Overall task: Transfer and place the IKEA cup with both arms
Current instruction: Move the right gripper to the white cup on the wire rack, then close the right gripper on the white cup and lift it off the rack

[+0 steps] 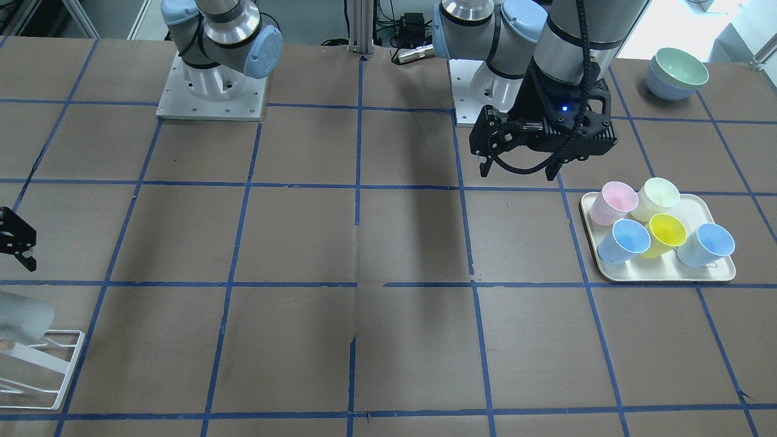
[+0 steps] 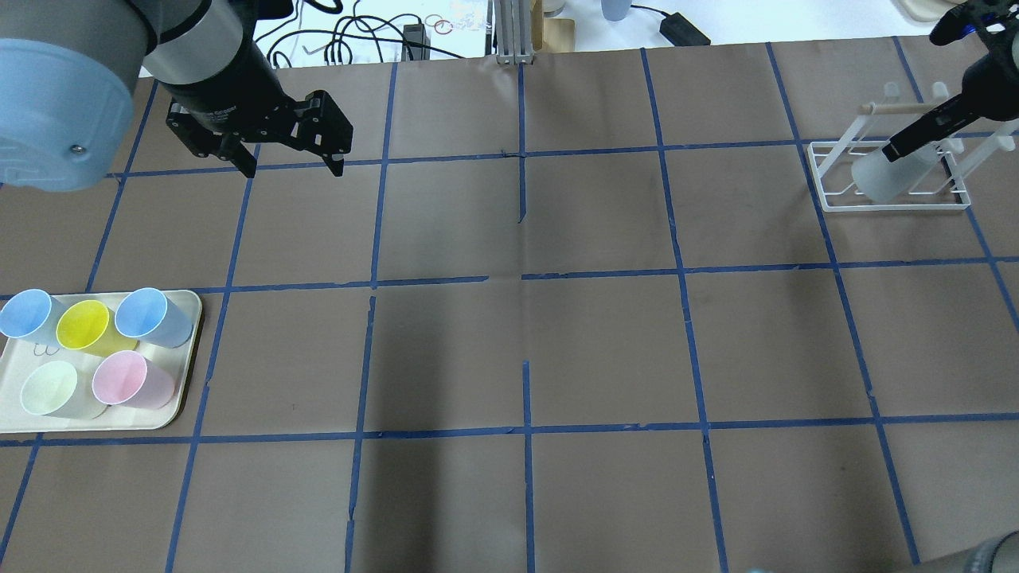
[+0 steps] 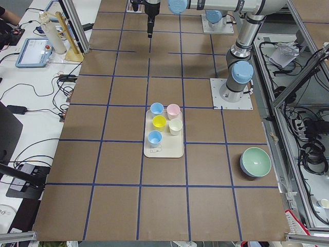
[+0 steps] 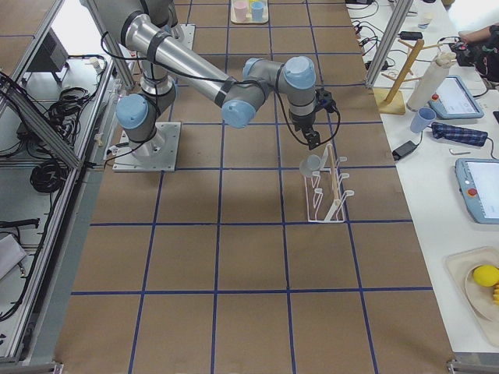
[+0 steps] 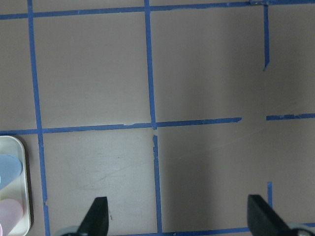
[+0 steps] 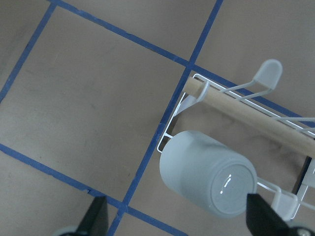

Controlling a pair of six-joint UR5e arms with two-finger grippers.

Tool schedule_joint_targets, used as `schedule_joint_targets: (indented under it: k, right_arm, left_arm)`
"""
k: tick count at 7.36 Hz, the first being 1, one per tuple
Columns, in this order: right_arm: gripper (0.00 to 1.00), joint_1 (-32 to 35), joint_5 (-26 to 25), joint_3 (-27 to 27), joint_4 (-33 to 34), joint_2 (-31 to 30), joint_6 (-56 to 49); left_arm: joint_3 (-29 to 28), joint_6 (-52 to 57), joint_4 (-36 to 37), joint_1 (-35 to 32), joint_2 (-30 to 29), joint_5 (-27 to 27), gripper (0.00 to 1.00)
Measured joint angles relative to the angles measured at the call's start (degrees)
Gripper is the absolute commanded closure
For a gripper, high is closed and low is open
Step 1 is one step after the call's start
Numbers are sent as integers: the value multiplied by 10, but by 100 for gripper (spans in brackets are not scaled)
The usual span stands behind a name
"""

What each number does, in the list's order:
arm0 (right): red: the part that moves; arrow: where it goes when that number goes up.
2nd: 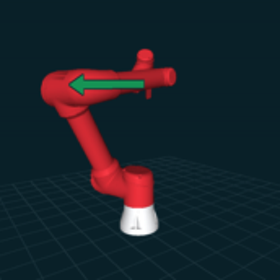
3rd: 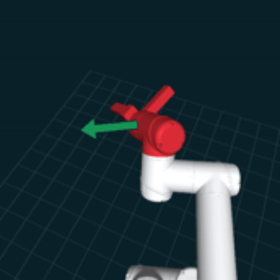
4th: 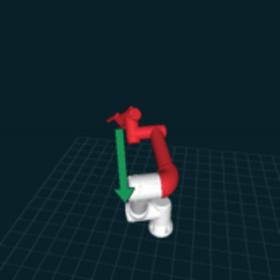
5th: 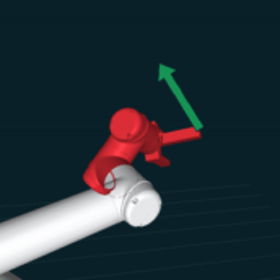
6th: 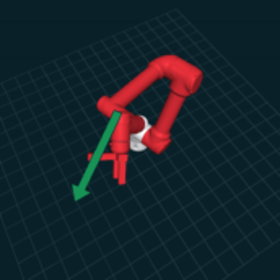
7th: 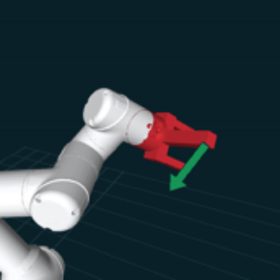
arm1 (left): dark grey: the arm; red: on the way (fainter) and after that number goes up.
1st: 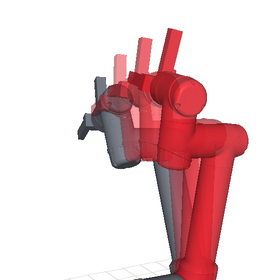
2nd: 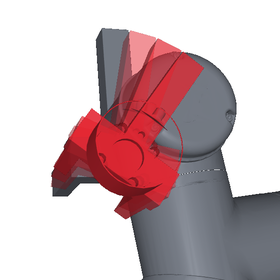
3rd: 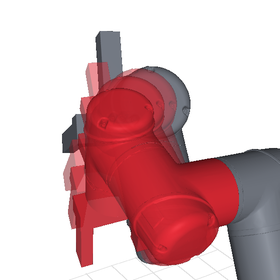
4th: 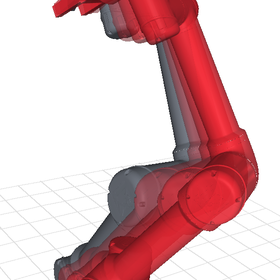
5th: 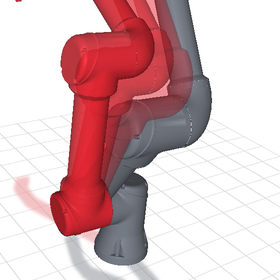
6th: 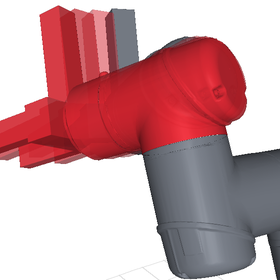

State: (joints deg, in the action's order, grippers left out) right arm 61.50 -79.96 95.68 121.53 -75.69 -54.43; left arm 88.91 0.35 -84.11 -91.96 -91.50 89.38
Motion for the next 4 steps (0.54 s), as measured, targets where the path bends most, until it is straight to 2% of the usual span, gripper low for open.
schedule_joint_targets:
  k: [4]
  right_arm:
    - [0,-1,-1,-3,40,33,-17]
  left_arm:
    - [0,0,0,0,0,-1,0]
